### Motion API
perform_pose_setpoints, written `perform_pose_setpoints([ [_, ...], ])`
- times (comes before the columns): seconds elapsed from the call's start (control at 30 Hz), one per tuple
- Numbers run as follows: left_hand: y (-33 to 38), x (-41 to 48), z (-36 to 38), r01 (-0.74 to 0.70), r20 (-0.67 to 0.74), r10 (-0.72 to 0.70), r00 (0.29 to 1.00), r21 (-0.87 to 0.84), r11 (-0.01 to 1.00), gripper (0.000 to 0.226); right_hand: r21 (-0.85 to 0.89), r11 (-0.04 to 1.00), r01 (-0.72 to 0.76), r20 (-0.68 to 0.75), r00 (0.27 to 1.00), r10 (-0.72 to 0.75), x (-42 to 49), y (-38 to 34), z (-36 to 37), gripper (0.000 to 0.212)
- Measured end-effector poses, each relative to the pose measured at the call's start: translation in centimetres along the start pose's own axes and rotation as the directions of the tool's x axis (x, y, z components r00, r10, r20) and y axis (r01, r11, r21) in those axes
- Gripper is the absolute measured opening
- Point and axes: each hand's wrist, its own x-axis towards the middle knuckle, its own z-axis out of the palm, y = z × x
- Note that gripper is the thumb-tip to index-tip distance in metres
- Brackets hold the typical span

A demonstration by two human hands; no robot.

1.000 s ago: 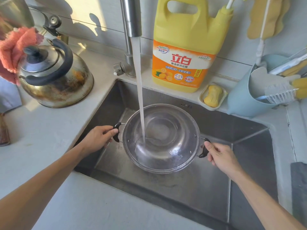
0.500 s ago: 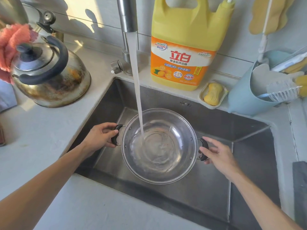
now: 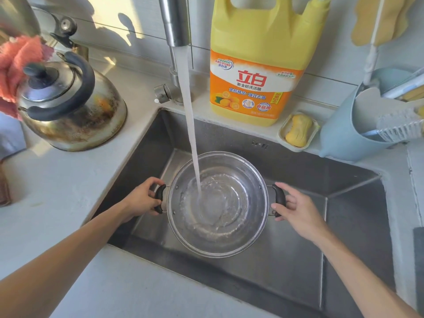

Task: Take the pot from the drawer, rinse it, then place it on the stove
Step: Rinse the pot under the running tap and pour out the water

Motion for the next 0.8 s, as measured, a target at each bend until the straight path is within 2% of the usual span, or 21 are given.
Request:
perform_pose_setpoints([
  [0.17,0.0,0.4,0.0,-0.112,-0.099,0.111,0.989,-0.005,0.994,0.049,0.017,1.0,0.005,-0.062,0.998,-0.004,0.3,2.0,0.3,0.058],
  [0.3,1.1,1.1,0.0,-0.171,-0.128,0.186,0.974,0.123,0.978,0.047,0.038,0.997,-0.069,-0.088,0.994,0.072,0.3,4.8,0.8,0.058],
  [0.4,1.6,1.7,0.4,-0.11,-0.059,0.127,0.99,0.228,0.967,0.046,0.022,0.99,-0.139,-0.082,0.987,0.14,0.3,6.1,1.3,0.065],
  [0.53,1.3,2.8,1.6,-0.047,-0.048,0.058,0.997,0.205,0.978,0.049,-0.023,0.975,-0.221,-0.098,0.971,0.218,1.1,7.2,1.9,0.068],
  [0.67,1.3,3.2,1.4,-0.032,-0.012,0.037,0.999,0.276,0.961,0.046,-0.061,0.962,-0.267,-0.081,0.962,0.262,1.7,7.8,1.8,0.067],
  [0.73,2.0,2.4,0.9,-0.047,-0.058,0.075,0.995,0.382,0.923,0.042,-0.069,0.96,-0.27,-0.087,0.961,0.264,1.7,7.8,1.7,0.067],
  [0.8,3.7,1.0,0.1,-0.106,-0.193,0.201,0.96,0.413,0.905,0.046,-0.076,0.96,-0.271,-0.088,0.961,0.264,1.7,7.9,1.7,0.068],
])
